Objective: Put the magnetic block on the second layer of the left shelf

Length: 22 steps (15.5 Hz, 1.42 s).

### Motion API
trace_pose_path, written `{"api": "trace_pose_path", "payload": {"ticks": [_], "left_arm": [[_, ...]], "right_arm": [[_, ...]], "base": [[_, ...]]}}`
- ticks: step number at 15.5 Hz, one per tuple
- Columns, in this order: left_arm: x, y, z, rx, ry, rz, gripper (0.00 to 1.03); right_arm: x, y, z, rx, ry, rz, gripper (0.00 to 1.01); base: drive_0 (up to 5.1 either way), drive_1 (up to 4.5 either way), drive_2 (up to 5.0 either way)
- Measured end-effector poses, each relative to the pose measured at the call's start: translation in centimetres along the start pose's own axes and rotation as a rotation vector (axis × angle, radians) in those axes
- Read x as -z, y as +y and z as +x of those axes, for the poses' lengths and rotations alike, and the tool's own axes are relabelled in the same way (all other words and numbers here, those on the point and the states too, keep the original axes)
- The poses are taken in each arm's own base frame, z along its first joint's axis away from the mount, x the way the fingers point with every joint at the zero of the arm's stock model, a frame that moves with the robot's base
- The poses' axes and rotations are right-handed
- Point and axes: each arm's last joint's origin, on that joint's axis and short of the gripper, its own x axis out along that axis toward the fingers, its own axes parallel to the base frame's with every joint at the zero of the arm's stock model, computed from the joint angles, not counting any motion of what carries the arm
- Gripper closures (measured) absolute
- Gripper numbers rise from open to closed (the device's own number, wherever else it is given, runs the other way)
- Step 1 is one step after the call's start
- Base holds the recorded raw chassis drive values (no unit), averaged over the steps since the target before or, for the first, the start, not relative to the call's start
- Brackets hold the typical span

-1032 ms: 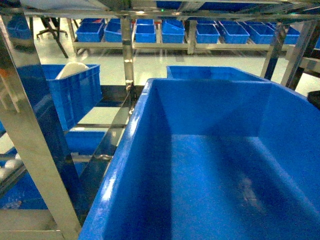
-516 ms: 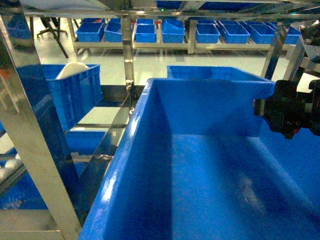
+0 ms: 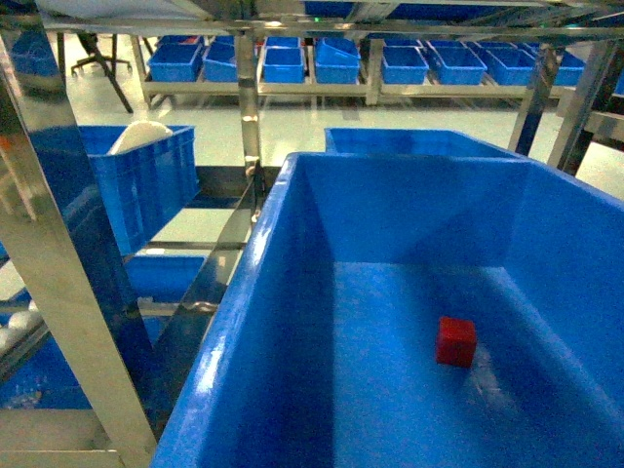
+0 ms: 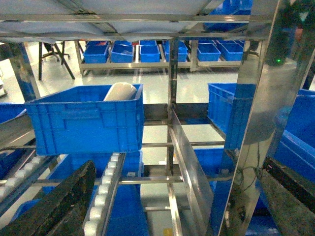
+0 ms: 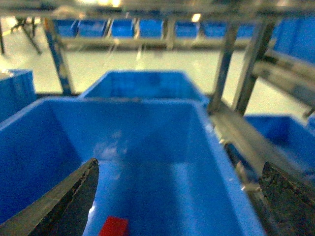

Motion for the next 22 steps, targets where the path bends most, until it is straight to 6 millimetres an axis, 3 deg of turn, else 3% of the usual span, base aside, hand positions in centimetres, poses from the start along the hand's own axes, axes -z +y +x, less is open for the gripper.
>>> {"api": "trace_pose_path", "payload": {"ticks": [2, 3, 4, 6, 7, 13, 16, 21, 22], "left_arm": [[0.0, 0.0, 0.0, 0.000, 0.000, 0.000, 0.05], [0.0, 0.0, 0.0, -0.002, 0.001, 0.000, 0.05], [0.0, 0.0, 0.0, 0.000, 0.000, 0.000, 0.05], [0.0, 0.0, 0.0, 0.000, 0.000, 0.000, 0.05], [0.0, 0.0, 0.0, 0.000, 0.000, 0.000, 0.05], [0.0, 0.0, 0.0, 0.000, 0.000, 0.000, 0.05], [0.0, 0.0, 0.0, -0.002, 0.002, 0.000, 0.05], [0.0, 0.0, 0.0, 0.000, 0.000, 0.000, 0.05], [0.0, 0.0, 0.0, 0.000, 0.000, 0.000, 0.05]], "right_arm": [[0.9, -0.6, -5.4, 0.130, -0.147, -0.107, 0.03], [1.9, -2.1, -7.3, 0.243, -0.086, -0.135, 0.03], [1.4, -3.1, -8.4, 0.293, -0.085, -0.113, 0.03], [-2.6, -5.3, -12.0, 0.385, -0.196, 0.000, 0.03], [-3.2, -5.3, -13.2, 0.366, -0.213, 0.030, 0.03], [-3.4, -5.1, -13.2, 0.305, -0.179, 0.081, 0.03], [-2.1, -5.0, -13.3, 0.027, -0.082, 0.010, 0.36], [0.6, -4.9, -13.0, -0.006, -0.075, -0.001, 0.98], [0.9, -4.9, -13.0, -0.005, -0.077, -0.005, 0.99]], "base": [[0.0, 0.00, 0.0], [0.0, 0.00, 0.0], [0.0, 0.00, 0.0], [0.0, 0.00, 0.0], [0.0, 0.00, 0.0], [0.0, 0.00, 0.0], [0.0, 0.00, 0.0], [0.0, 0.00, 0.0], [0.0, 0.00, 0.0]]}}
